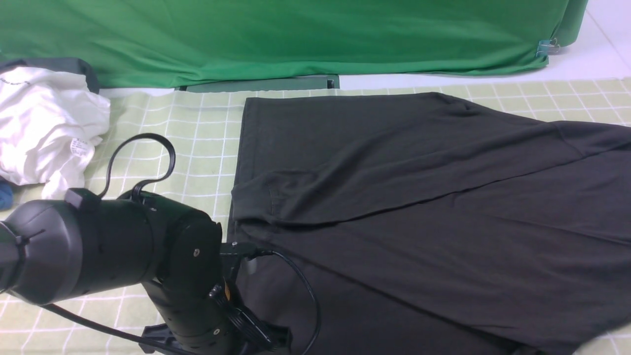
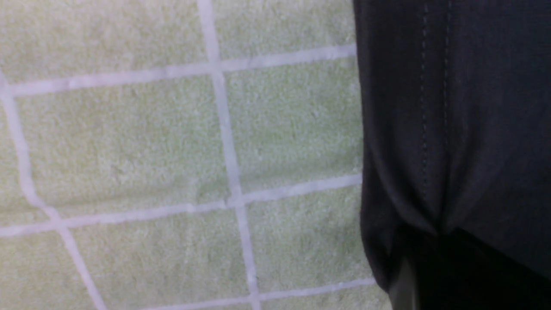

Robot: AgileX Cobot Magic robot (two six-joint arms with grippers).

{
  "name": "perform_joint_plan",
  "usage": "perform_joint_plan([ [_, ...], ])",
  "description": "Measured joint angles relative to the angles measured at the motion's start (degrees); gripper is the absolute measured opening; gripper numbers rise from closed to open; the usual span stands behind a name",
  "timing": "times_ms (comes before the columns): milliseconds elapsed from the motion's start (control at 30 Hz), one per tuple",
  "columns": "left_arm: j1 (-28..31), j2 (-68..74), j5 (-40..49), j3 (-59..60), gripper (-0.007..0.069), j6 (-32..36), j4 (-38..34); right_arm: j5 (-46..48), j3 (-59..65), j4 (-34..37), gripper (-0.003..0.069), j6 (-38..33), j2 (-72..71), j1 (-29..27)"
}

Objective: Fold a long-sleeved shirt over a green coffee tablecloth.
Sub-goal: 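Grasp the near edge of the shirt at its hem and shoulder corners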

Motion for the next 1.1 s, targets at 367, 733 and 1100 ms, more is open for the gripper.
perform_joint_plan([
  [367,0.0,-4.5,2.8,0.0,0.0024,1.1,2.3,2.8,2.0,-9.1,0.0346,-1.9,19.8,24.4],
  [733,0.0,-5.5,0.9,0.0,0.0024,1.4,2.3,-5.6,2.4,-24.3,0.0363,3.3,36.5,32.7],
  [1100,0.0,-5.5,-1.2,0.0,0.0024,3.1,2.3,-11.5,2.4,-28.0,0.0170,5.0,41.1,32.8],
])
